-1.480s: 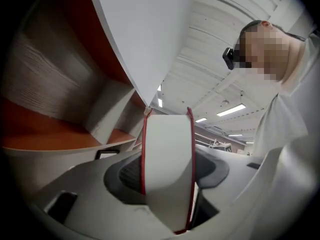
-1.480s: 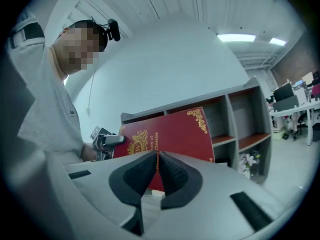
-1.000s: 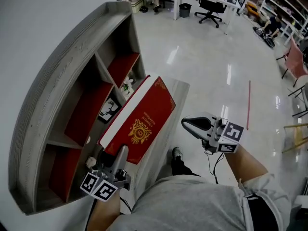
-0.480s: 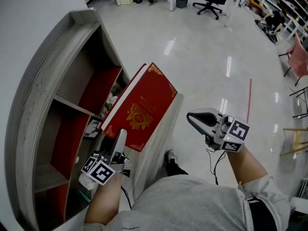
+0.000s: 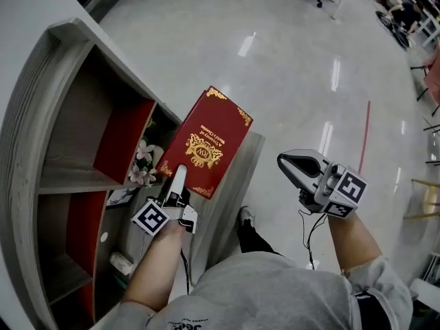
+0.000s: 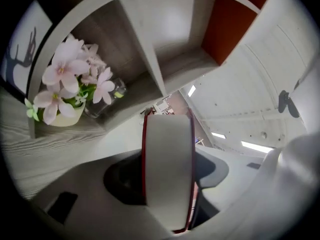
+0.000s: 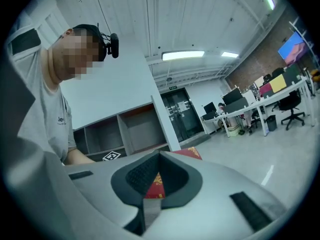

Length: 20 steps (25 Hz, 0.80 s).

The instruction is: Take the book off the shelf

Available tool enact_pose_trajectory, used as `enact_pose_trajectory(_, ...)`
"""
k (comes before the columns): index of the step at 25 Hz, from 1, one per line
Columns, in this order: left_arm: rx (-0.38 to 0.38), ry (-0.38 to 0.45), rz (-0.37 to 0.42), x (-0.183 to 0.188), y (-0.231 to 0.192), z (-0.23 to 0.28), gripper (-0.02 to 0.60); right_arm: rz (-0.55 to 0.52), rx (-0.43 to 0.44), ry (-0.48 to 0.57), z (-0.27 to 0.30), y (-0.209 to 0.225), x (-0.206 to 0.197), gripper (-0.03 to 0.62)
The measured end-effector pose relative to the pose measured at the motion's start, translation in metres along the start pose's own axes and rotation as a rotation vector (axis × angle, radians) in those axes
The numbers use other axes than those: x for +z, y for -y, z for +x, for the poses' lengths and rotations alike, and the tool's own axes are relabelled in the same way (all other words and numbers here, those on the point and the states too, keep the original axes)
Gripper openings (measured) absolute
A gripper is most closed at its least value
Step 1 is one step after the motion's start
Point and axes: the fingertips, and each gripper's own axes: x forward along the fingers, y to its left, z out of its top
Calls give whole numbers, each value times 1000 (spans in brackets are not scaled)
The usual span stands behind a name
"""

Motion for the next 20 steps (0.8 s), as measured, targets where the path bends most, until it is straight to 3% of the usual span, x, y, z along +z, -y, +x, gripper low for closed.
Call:
enact_pose_trajectory(6, 48, -11, -55, -15, -40, 17, 265, 49, -10, -18, -5, 15, -23, 3)
enact_pose_trajectory(10, 175, -21, -121, -30, -76, 17, 265, 76, -4, -34, -4, 21, -38, 3)
enact_pose_trajectory(16, 279, -53, -144, -46, -114, 17, 265, 102, -23, -41, -9, 38, -53, 3)
enact_pose_trajectory(20, 270, -22, -221, -47, -114, 14, 267, 116, -28, -49, -15, 33, -56, 3)
